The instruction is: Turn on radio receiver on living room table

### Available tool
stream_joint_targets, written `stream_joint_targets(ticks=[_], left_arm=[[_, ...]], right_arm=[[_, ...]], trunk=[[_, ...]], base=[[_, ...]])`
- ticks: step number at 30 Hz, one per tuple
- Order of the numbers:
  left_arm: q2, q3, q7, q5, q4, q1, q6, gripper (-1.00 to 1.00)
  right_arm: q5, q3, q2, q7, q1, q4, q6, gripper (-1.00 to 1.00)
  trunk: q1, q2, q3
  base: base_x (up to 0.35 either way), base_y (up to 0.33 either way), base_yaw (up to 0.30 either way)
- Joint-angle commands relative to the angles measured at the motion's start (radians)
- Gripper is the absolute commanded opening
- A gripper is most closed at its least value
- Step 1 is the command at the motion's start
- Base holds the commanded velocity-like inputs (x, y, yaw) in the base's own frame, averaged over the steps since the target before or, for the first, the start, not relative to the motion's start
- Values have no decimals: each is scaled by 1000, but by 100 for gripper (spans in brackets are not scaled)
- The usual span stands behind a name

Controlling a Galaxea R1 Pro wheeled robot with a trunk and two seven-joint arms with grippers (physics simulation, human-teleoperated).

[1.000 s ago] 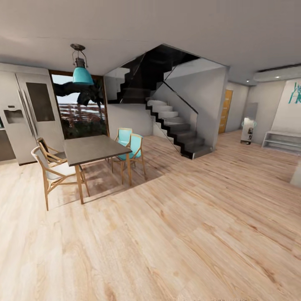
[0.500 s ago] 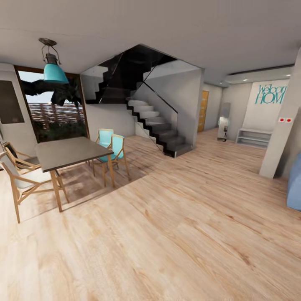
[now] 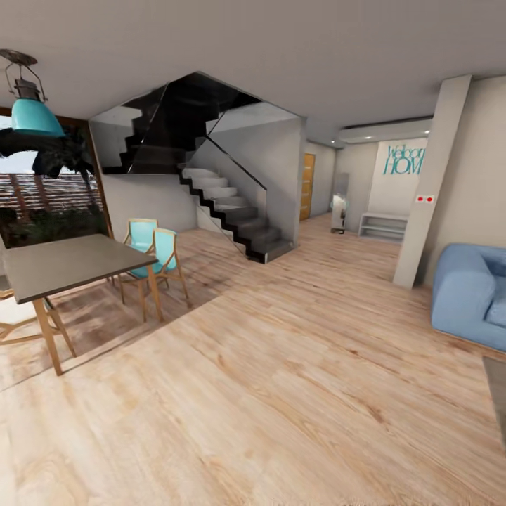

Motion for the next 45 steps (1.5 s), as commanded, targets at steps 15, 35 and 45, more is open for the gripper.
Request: stream_joint_targets(ticks=[15, 35, 45], left_arm=[[0, 0, 0, 0, 0, 0, 0, 100], [0, 0, 0, 0, 0, 0, 0, 100], [0, 0, 0, 0, 0, 0, 0, 100]], right_arm=[[0, 0, -1, 0, 0, 0, 0, 100], [0, 0, -1, 0, 0, 0, 0, 100], [0, 0, -1, 0, -1, 0, 0, 100]], trunk=[[0, 0, 0], [0, 0, 0], [0, 0, 0]], base=[[0, 0, -293], [0, 0, -293], [0, 0, -293]])
